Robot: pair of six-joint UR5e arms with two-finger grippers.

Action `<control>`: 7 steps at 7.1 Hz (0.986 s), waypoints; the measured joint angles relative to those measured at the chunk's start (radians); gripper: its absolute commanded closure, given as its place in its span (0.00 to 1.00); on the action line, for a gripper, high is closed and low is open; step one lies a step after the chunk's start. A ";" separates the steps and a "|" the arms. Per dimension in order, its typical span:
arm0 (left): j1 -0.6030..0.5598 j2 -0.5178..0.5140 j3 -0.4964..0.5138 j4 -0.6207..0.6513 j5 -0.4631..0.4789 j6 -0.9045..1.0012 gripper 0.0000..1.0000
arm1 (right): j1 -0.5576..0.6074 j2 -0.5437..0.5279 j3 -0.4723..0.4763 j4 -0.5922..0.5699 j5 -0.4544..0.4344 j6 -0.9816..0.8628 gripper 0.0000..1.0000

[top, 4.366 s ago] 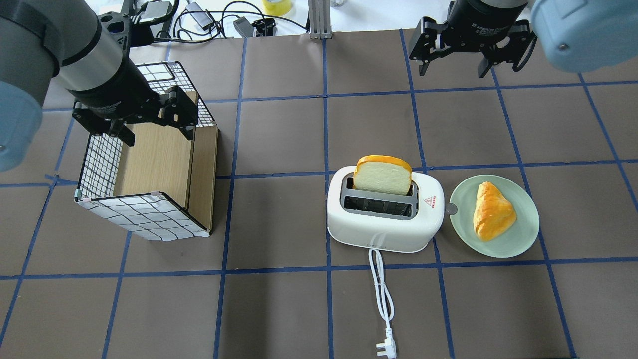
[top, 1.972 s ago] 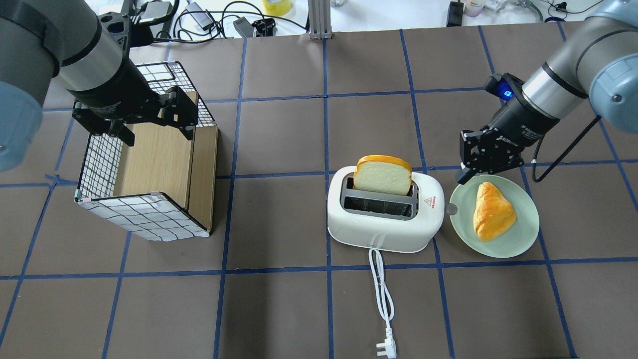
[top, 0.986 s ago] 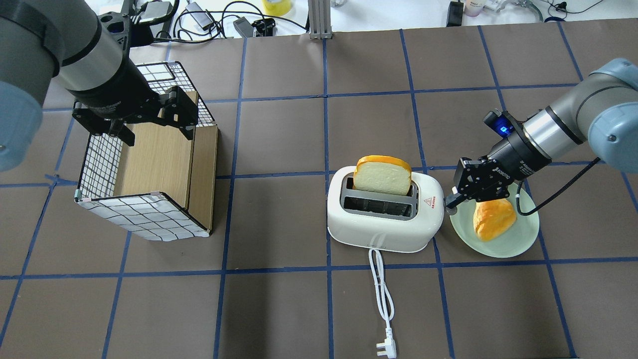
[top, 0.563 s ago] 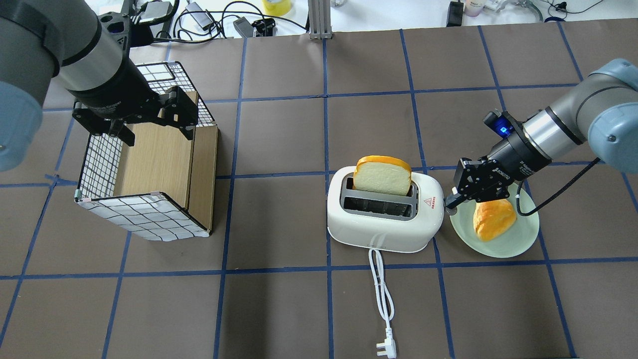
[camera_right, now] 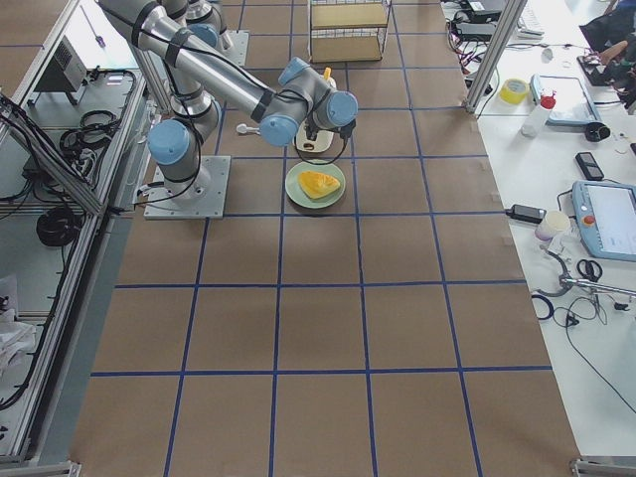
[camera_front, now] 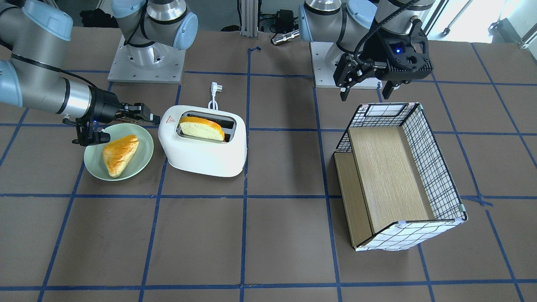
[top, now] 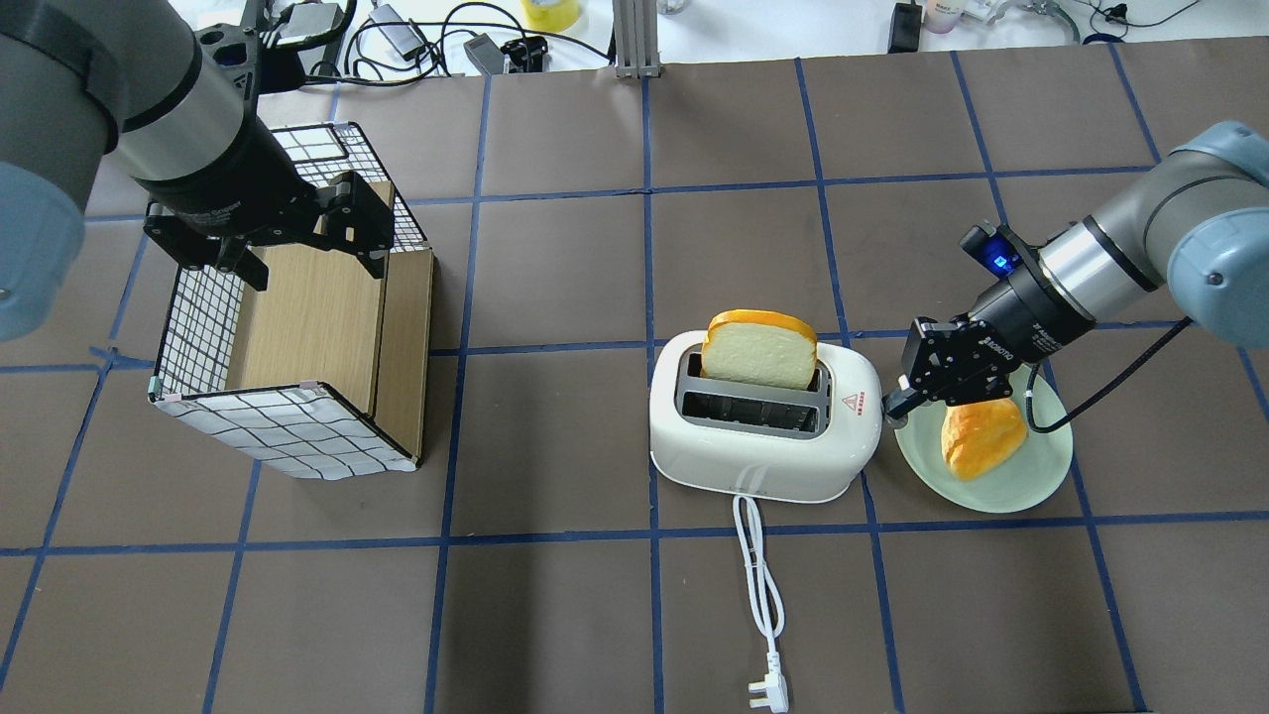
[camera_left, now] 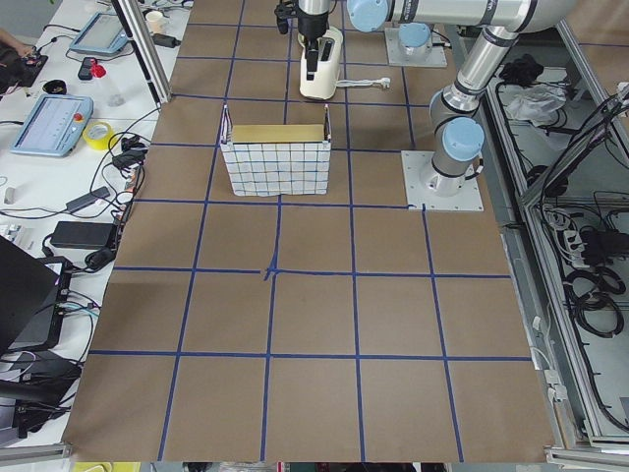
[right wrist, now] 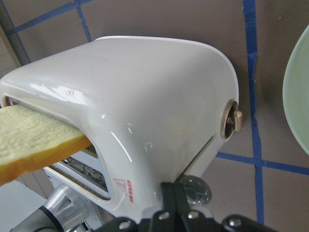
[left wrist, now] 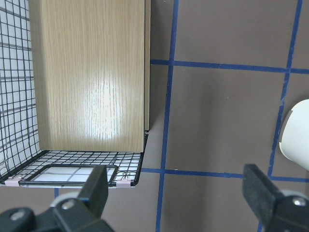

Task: Press toaster with right arm
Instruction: 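Lower the right gripper onto the toaster lever, pressing it down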

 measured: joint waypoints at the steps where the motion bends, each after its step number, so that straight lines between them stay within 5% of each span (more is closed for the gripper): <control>1: 0.000 0.000 0.000 0.000 0.000 0.000 0.00 | 0.000 0.005 0.000 -0.002 -0.001 0.000 1.00; 7: 0.000 0.000 0.000 0.000 0.000 0.000 0.00 | -0.002 0.024 0.001 -0.026 -0.016 0.000 1.00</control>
